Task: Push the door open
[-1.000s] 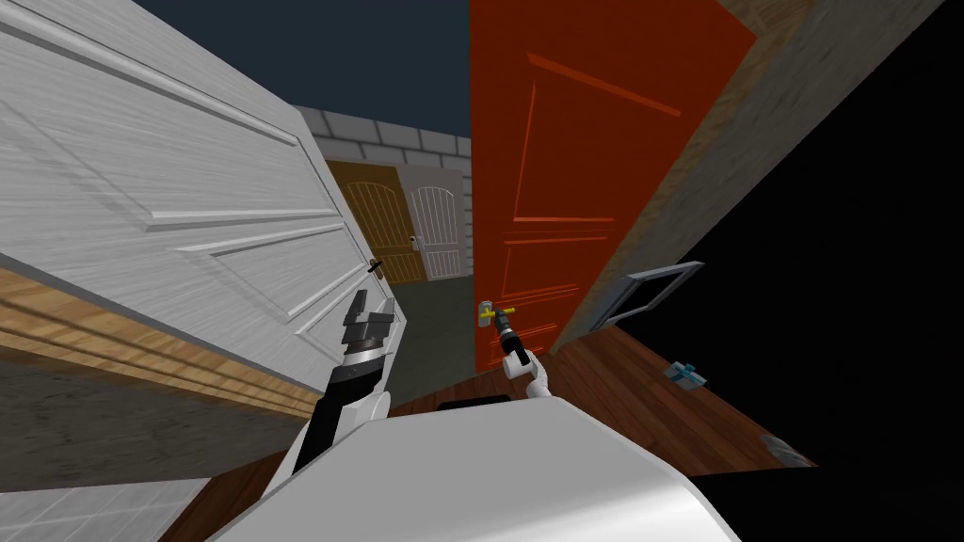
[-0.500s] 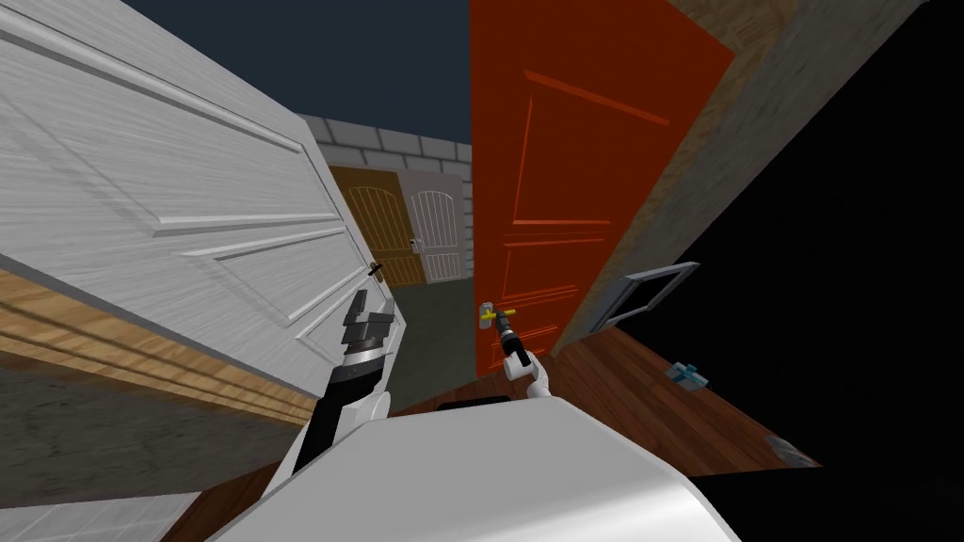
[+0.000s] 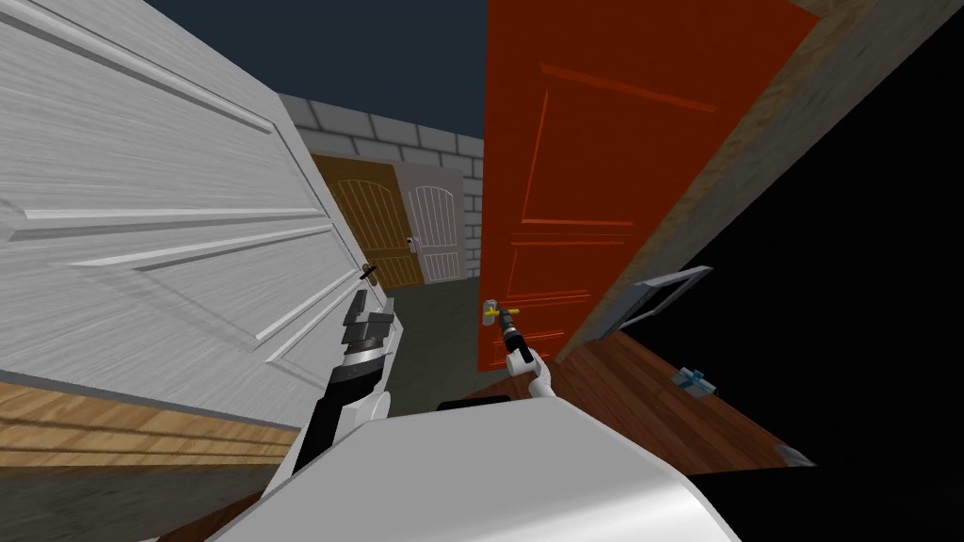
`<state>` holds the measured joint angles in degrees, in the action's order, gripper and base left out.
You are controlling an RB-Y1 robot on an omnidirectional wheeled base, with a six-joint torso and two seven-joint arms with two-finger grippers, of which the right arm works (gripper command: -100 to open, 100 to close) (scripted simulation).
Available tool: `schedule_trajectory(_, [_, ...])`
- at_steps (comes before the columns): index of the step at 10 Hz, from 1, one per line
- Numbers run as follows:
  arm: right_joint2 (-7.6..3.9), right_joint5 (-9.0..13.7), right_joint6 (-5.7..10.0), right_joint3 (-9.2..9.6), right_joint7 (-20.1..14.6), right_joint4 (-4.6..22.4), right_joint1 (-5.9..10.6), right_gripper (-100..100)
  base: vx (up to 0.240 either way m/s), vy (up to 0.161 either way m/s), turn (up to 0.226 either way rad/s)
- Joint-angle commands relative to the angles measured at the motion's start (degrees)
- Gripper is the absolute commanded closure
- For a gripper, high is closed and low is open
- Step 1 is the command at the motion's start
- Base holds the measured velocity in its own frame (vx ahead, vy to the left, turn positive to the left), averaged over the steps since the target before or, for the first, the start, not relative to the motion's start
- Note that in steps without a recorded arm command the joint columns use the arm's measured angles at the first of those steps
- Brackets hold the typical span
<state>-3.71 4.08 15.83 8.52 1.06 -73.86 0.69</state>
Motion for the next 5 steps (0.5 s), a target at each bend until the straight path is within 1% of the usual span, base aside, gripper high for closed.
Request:
schedule_trajectory(1, [-0.31, 0.07, 0.72, -1.65, 0.37, 0.54, 0.34, 100, 0.17, 0.101, -0.053])
schedule_trajectory(2, [-0.38, 0.16, 0.68, -2.61, 0.55, 0.8, 0.59, 100, 0.147, 0.111, -0.065])
schedule_trajectory(3, [-0.4, 0.2, 0.66, -3.1, 0.64, 0.93, 0.71, 100, 0.136, 0.113, -0.102])
schedule_trajectory(5, [-0.43, 0.3, 0.63, -4.13, 0.83, 1.2, 0.97, 100, 0.107, 0.08, -0.063])
